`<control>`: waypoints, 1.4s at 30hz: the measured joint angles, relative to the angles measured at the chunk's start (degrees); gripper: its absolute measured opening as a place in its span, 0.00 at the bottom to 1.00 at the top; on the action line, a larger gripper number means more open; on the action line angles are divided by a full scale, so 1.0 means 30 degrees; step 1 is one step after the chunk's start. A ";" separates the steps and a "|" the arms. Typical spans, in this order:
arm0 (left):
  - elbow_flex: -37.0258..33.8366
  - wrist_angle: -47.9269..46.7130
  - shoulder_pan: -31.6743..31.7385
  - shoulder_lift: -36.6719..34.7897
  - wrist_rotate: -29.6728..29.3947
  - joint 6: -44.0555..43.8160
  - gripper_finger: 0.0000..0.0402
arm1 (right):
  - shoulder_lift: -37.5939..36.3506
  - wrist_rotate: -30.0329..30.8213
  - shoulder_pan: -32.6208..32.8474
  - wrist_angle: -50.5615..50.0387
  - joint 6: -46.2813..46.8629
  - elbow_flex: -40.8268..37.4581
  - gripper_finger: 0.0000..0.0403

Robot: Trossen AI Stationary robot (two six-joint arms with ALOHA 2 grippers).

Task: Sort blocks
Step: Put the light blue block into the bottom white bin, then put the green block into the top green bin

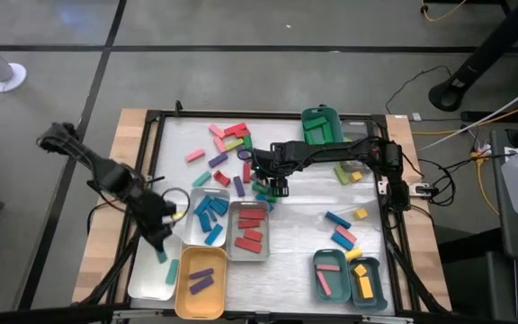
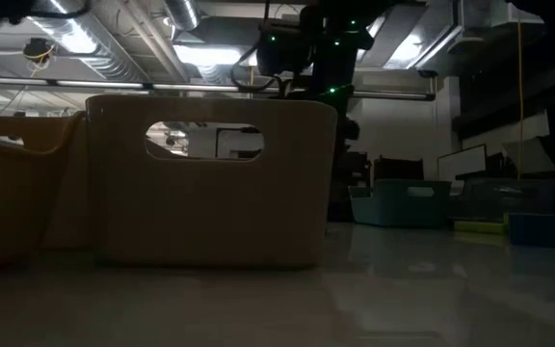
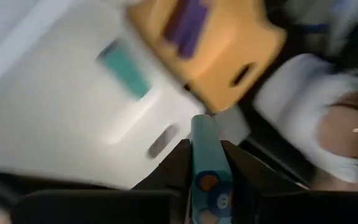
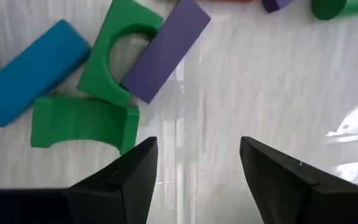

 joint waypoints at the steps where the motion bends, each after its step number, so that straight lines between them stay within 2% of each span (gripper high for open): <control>1: 0.0000 -0.0145 -0.0575 0.0499 0.0003 -0.0687 0.14 | 0.0000 -0.0016 -0.0004 -0.0081 -0.0060 0.0000 0.57; 4: 0.0000 -0.0423 -0.1938 0.1920 -0.0042 -0.2118 0.14 | 0.0000 -0.0782 -0.0007 -0.0430 -0.1545 0.0000 0.57; 8: 0.0000 -0.0327 -0.2775 0.3681 -0.0082 -0.3111 0.15 | 0.0000 -0.2813 -0.0014 -0.0597 -0.2990 0.0000 0.57; 15: 0.0000 -0.0313 -0.3049 0.6024 -0.0138 -0.1933 0.16 | 0.0092 -0.4524 -0.0007 -0.0372 -0.1915 0.0000 0.57; 18: 0.0000 -0.0306 -0.3049 0.6743 -0.0132 -0.1341 0.20 | 0.0369 -0.4495 -0.0007 0.0017 -0.0472 -0.0239 0.57; 21: 0.0000 -0.0306 -0.3049 0.7369 -0.0131 -0.1070 0.26 | 0.0408 -0.4442 -0.0007 0.0161 -0.0496 -0.0821 0.57; 25: 0.0000 -0.0242 -0.3049 0.7817 -0.0131 -0.0628 0.33 | 0.0405 -0.4324 0.0029 0.0188 -0.3843 -0.1331 0.57; 30: 0.0000 -0.0144 -0.3049 0.7865 -0.0131 -0.0601 0.35 | 0.0408 -0.4320 0.0040 0.0345 -0.7859 -0.1406 0.57; 42: 0.0000 -0.0160 -0.3049 0.7858 -0.0131 -0.0866 0.34 | 0.0408 -0.4320 0.0037 0.1310 -1.1971 -0.1406 0.57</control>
